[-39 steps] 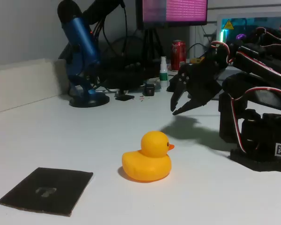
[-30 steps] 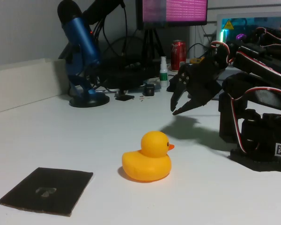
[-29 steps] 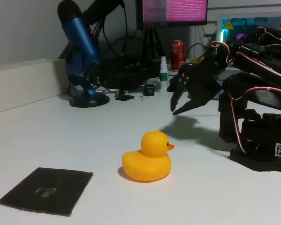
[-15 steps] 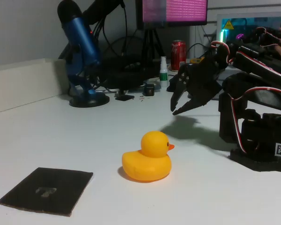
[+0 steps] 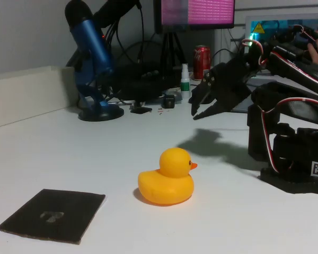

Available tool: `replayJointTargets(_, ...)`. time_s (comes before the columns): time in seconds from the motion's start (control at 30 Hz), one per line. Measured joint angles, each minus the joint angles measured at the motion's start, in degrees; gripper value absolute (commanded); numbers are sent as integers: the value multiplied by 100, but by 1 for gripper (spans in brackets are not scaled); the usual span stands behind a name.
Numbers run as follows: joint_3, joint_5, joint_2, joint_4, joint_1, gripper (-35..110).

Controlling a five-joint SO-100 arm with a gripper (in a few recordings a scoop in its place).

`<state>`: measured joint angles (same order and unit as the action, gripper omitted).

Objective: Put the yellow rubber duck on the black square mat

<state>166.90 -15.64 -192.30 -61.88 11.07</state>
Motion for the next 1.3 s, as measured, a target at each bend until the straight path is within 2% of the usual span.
replayJointTargets(0.13,-352,-9,527,0,0,-1)
replayJointTargets(0.63,-3226,-9,4482,0,18,-1)
replayJointTargets(1.03,-4570,-9,5440,-9,53,-1)
replayJointTargets(1.3,-5221,-9,7128,-9,53,-1)
